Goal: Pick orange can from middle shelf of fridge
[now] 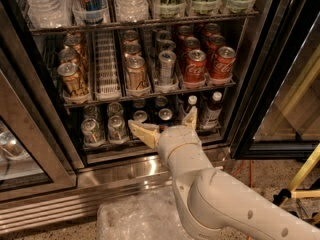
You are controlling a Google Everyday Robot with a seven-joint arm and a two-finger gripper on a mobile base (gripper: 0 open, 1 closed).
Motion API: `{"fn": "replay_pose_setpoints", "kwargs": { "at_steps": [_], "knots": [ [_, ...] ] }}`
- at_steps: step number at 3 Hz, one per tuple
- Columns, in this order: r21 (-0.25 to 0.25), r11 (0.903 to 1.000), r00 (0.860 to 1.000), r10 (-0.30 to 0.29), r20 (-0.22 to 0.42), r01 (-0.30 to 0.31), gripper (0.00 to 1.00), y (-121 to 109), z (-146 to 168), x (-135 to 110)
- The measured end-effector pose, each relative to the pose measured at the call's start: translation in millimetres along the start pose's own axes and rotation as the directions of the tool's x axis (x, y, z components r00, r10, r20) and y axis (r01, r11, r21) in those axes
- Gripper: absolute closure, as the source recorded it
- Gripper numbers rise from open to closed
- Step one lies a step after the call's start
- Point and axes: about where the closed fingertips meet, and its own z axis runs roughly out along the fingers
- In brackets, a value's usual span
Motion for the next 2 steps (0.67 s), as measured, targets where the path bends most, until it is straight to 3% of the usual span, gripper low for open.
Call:
{"fn": "replay_pose_setpoints", "kwargs": {
  "at_steps": [2],
  "knots": [
    [0.008, 1.0, 1.0, 0.003, 0.018, -0.003, 0.0, 13.8, 40.6, -0.3]
  ]
}}
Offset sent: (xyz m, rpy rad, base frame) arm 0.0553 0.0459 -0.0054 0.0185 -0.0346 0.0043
